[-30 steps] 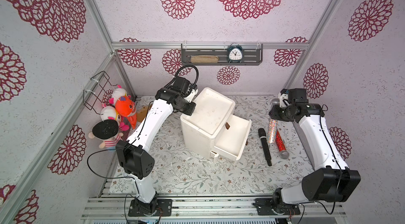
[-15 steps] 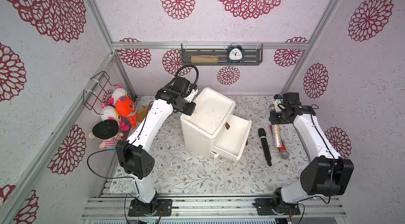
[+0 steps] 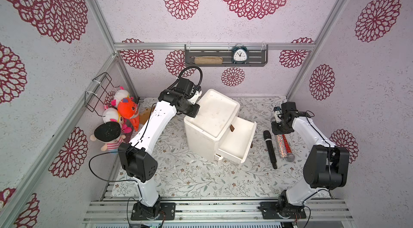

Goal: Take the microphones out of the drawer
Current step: Place the microphone at the center of the board.

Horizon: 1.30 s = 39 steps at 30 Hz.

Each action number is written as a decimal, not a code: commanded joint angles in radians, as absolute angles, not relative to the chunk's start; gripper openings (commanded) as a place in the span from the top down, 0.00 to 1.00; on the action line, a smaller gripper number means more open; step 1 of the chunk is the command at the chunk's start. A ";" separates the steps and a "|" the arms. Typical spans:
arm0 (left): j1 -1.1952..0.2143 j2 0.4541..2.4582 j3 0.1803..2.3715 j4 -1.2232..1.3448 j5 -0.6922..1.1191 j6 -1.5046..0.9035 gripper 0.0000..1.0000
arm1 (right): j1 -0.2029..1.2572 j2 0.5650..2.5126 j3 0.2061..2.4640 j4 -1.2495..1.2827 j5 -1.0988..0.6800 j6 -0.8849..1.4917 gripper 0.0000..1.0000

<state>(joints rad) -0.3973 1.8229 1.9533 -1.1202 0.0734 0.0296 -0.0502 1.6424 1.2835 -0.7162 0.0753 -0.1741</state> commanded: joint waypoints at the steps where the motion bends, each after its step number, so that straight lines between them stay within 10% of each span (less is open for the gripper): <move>1: -0.393 1.830 1.944 -1.143 0.069 0.047 1.00 | -0.061 1.657 1.281 -0.685 0.069 -0.188 1.00; 39: -0.393 1.836 1.953 -1.146 0.075 0.046 1.00 | -0.061 1.751 1.215 -0.673 0.134 -0.174 1.00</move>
